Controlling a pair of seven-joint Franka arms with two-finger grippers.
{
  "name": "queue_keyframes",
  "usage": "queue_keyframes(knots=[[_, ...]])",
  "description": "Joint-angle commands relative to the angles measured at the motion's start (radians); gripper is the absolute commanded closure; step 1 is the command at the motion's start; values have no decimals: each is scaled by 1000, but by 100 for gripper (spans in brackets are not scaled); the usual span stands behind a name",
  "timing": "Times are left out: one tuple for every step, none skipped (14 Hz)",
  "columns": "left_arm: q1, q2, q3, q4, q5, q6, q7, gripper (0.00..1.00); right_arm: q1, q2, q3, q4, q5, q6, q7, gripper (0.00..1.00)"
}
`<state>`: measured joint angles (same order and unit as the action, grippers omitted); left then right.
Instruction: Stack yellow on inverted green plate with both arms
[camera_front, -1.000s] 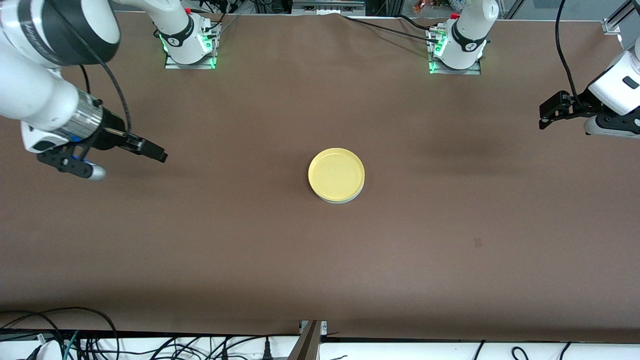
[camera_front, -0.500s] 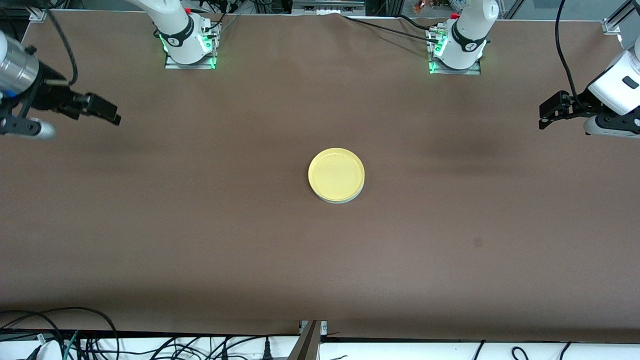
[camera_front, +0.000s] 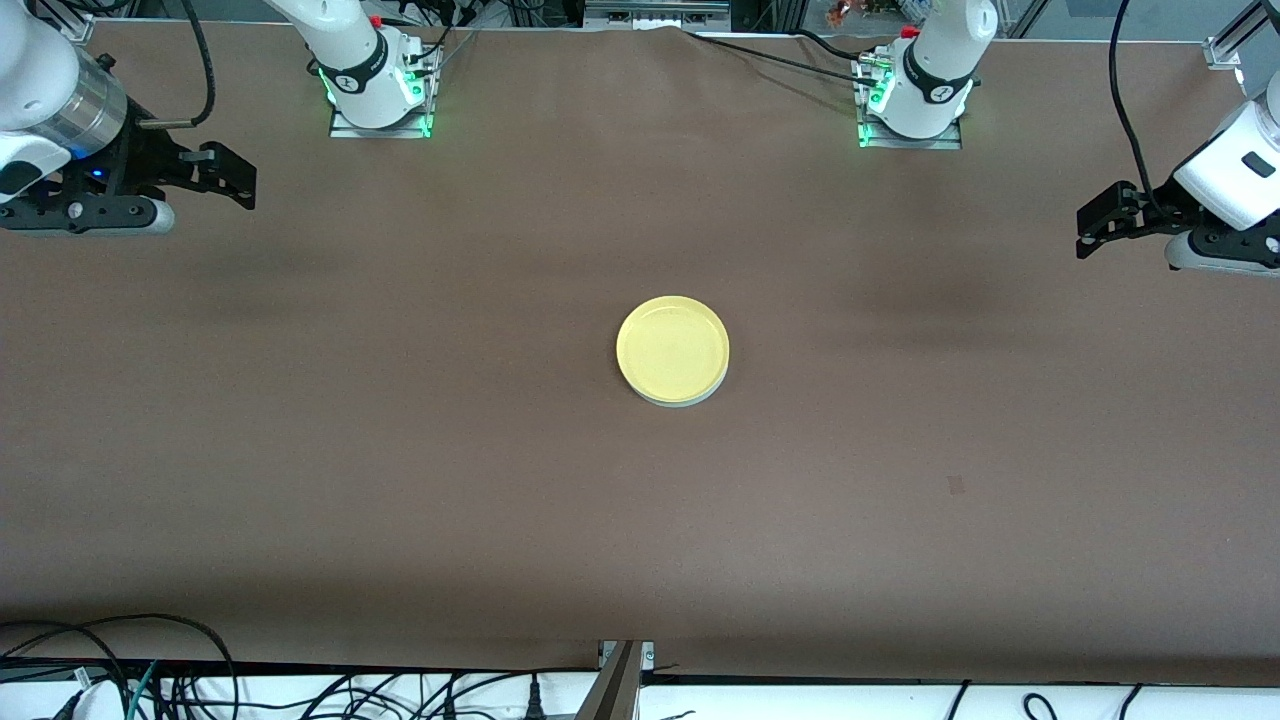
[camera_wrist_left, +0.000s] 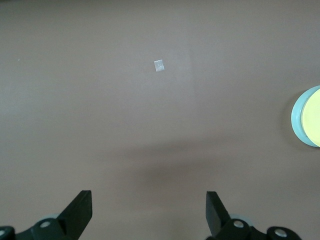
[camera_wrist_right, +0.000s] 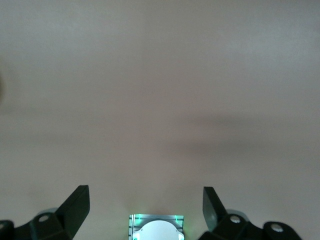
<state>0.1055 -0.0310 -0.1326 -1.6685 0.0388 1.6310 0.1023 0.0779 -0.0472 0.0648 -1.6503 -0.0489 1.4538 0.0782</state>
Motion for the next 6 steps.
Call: queue_keyframes(knots=[[6, 11, -7, 27, -16, -16, 7, 0, -18, -48, 17, -48, 1, 19, -20, 0], [6, 11, -7, 27, -16, -16, 7, 0, -18, -48, 17, -48, 1, 19, -26, 0], [6, 11, -5, 27, -16, -16, 7, 0, -18, -46, 15, -48, 4, 19, -31, 0], [6, 11, -7, 27, -16, -16, 7, 0, -18, -46, 15, -48, 18, 17, -32, 0], [8, 11, -7, 27, -16, -16, 7, 0, -18, -48, 15, -48, 23, 17, -32, 0], [8, 11, -7, 27, -16, -16, 8, 0, -18, -48, 15, -48, 23, 16, -34, 0]])
